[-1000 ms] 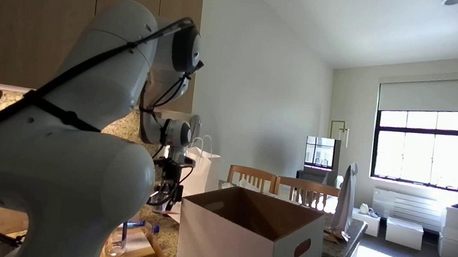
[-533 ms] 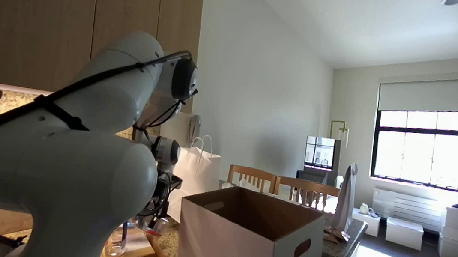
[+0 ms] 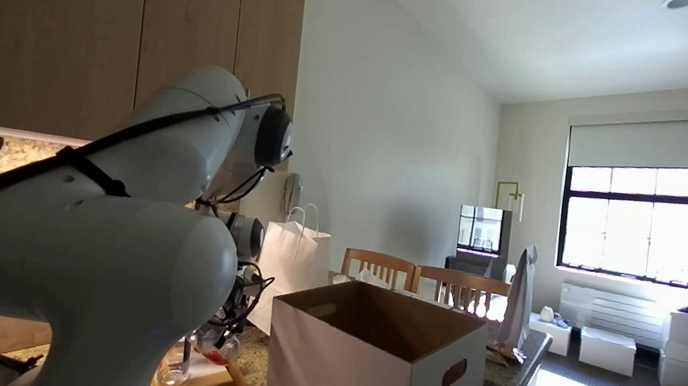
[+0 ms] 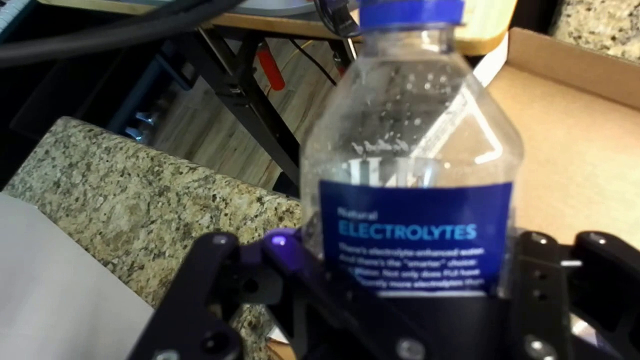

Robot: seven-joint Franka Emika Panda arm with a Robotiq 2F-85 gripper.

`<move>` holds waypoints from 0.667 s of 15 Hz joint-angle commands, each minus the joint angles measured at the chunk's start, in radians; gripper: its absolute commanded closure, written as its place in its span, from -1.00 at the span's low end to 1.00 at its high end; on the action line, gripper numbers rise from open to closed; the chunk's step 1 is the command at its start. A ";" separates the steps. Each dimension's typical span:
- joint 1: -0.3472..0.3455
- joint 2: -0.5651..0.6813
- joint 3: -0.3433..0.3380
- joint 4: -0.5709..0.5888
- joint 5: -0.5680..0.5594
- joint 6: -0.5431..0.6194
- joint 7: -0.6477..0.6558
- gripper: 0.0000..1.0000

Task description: Remove the bottles from the box and put them on the table

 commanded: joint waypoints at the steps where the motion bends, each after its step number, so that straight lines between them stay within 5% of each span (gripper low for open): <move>1: 0.018 0.022 -0.004 0.044 0.006 -0.083 -0.058 -0.64; 4: 0.027 0.033 -0.006 0.078 0.010 -0.130 -0.069 -0.97; 10: 0.042 0.050 -0.012 0.158 0.020 -0.202 -0.067 -1.00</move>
